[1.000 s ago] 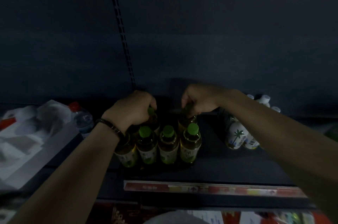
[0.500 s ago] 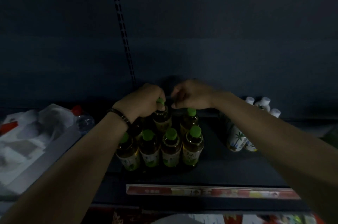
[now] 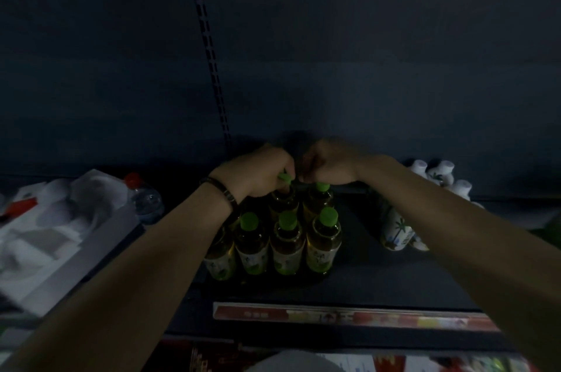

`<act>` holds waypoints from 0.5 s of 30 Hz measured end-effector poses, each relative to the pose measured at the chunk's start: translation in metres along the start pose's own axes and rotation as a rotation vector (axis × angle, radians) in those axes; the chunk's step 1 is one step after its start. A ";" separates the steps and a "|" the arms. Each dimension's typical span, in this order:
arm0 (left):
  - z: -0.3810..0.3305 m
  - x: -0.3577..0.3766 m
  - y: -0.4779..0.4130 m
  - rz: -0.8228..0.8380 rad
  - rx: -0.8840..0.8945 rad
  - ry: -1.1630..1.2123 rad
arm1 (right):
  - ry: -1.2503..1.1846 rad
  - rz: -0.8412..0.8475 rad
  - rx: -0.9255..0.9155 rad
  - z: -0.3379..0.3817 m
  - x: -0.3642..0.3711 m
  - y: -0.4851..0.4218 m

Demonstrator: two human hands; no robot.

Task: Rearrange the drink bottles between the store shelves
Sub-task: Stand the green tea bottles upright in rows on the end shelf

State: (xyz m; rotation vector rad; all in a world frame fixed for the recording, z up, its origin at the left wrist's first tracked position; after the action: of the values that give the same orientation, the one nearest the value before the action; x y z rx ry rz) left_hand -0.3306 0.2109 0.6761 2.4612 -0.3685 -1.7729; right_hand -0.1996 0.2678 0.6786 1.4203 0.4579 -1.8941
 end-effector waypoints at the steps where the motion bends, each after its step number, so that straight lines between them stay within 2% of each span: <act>1: -0.002 0.001 0.001 -0.002 0.010 0.000 | 0.005 0.029 0.021 -0.002 0.001 0.004; 5: -0.007 0.007 0.001 0.006 0.052 -0.031 | -0.024 0.177 0.048 -0.007 0.010 0.019; 10: -0.010 0.006 -0.001 0.017 0.062 -0.021 | -0.169 0.161 0.030 -0.007 0.013 0.024; 15: -0.011 0.006 -0.004 0.031 0.071 0.003 | -0.150 0.176 0.015 -0.006 0.010 0.024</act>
State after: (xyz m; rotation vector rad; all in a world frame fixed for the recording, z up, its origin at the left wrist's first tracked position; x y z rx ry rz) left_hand -0.3184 0.2125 0.6736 2.4905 -0.4752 -1.7734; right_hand -0.1798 0.2516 0.6705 1.2727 0.2396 -1.8480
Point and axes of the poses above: each hand's wrist, its own y-axis away from the middle knuckle, its own x-axis out of the palm, z = x × y, the point moved 7 cm from there along -y, towards the middle knuckle, and after that the axes turned 7 degrees about -x, right-handed, at the moved point
